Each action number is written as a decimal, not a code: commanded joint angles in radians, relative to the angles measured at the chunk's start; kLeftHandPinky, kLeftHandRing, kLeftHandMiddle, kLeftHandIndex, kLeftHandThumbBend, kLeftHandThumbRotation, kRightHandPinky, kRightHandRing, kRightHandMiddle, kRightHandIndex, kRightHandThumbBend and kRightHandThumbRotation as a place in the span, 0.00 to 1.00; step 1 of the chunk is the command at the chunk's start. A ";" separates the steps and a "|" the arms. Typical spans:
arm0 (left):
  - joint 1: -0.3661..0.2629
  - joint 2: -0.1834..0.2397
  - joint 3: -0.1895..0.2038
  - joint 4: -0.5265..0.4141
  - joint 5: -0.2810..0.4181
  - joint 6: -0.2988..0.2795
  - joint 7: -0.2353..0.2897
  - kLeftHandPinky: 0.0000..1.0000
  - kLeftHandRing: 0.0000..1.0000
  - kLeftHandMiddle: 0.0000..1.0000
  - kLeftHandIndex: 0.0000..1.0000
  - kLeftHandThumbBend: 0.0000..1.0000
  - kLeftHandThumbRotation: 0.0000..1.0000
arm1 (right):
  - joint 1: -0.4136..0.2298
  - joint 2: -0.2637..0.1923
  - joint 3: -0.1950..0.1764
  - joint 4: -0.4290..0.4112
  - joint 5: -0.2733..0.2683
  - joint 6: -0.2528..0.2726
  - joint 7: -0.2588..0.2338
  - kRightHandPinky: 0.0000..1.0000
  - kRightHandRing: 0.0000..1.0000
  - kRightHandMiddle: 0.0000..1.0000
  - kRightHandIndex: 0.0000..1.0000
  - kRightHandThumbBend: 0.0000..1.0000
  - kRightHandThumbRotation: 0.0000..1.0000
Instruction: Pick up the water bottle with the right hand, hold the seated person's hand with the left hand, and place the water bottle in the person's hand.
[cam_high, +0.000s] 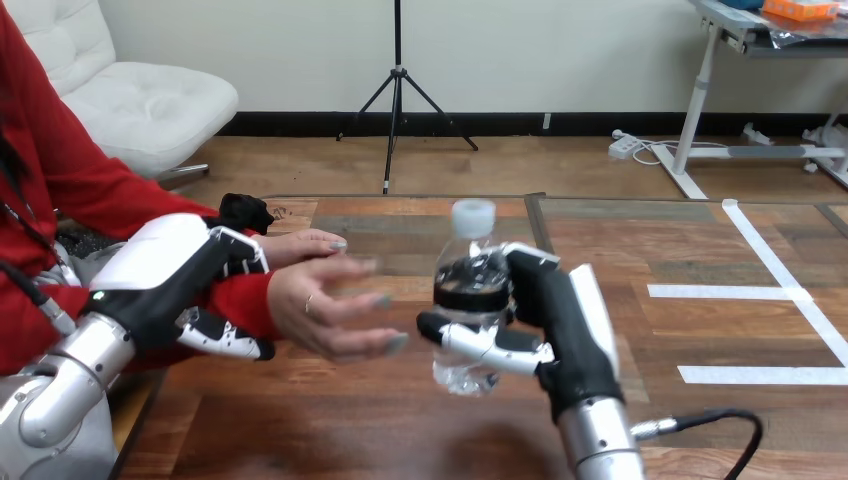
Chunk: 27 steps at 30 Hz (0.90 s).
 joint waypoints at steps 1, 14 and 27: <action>-0.045 -0.036 0.036 -0.102 -0.040 -0.052 0.006 0.21 0.28 0.37 0.40 0.79 0.08 | -0.120 0.045 0.021 0.017 -0.011 -0.058 -0.026 0.29 0.41 0.52 0.52 0.74 0.00; -0.055 -0.052 0.030 -0.138 -0.035 -0.038 -0.001 0.23 0.30 0.38 0.40 0.78 0.09 | -0.149 0.085 0.046 0.099 -0.008 -0.089 -0.050 0.30 0.42 0.51 0.51 0.74 0.00; -0.058 -0.070 0.030 -0.167 -0.026 -0.043 0.016 0.24 0.30 0.38 0.40 0.79 0.06 | -0.173 0.095 0.090 0.158 -0.027 -0.109 -0.077 0.33 0.43 0.51 0.51 0.73 0.00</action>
